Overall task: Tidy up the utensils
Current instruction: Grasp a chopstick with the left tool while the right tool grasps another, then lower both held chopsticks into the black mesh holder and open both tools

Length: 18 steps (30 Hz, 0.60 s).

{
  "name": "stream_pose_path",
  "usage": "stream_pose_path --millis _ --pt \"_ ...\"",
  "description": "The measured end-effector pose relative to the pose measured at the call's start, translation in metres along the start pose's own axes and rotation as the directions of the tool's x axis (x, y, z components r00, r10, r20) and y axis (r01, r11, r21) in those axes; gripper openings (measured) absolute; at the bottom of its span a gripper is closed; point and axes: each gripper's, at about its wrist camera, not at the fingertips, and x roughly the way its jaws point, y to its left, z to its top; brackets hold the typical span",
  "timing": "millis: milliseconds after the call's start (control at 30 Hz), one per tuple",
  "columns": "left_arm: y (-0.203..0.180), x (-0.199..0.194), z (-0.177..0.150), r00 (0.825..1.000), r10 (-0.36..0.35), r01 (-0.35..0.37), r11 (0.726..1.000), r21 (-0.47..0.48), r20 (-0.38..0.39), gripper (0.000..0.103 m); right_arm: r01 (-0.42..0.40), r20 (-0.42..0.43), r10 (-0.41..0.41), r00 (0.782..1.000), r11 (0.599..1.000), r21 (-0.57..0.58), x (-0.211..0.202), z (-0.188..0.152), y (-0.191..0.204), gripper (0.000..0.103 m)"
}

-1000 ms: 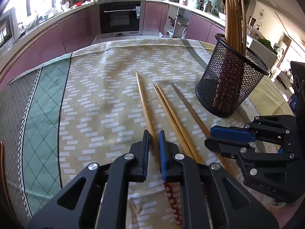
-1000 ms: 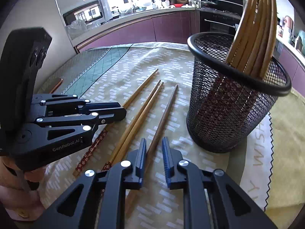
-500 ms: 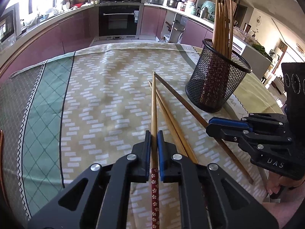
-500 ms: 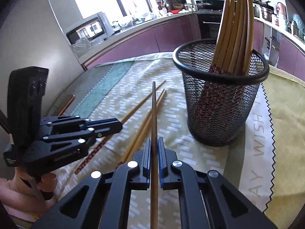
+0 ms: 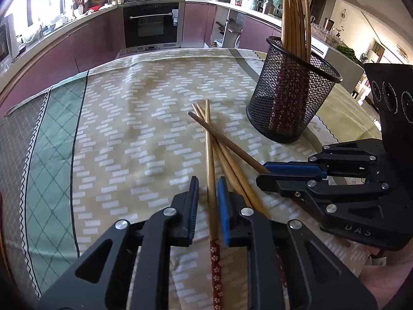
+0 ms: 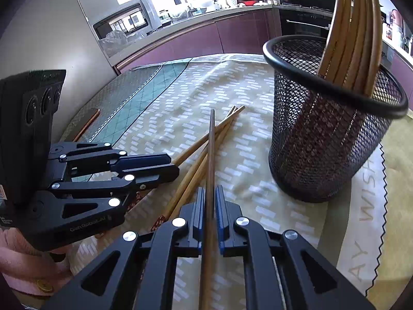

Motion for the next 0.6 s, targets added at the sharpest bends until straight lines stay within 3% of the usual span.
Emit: stream_pose_path --millis 133,200,400,600 --pt "0.001 0.007 0.011 1.0 0.0 0.0 1.0 -0.003 -0.009 0.019 -0.003 0.007 0.003 1.0 1.0 -0.01 0.0 0.002 0.001 0.006" --pt "0.0 0.007 0.015 1.0 0.002 -0.002 1.0 -0.004 -0.004 0.008 -0.004 0.025 0.005 1.0 1.0 -0.014 -0.006 0.001 -0.001 0.006" --pt "-0.002 -0.008 0.016 0.999 -0.02 0.02 1.0 -0.014 0.038 0.008 -0.02 0.124 0.023 0.992 0.999 -0.025 -0.039 0.001 -0.004 0.006" --pt "-0.002 -0.041 0.021 0.991 -0.091 0.092 0.996 -0.012 0.099 0.008 -0.029 0.216 0.032 0.976 0.999 -0.018 -0.073 0.002 -0.012 0.006"
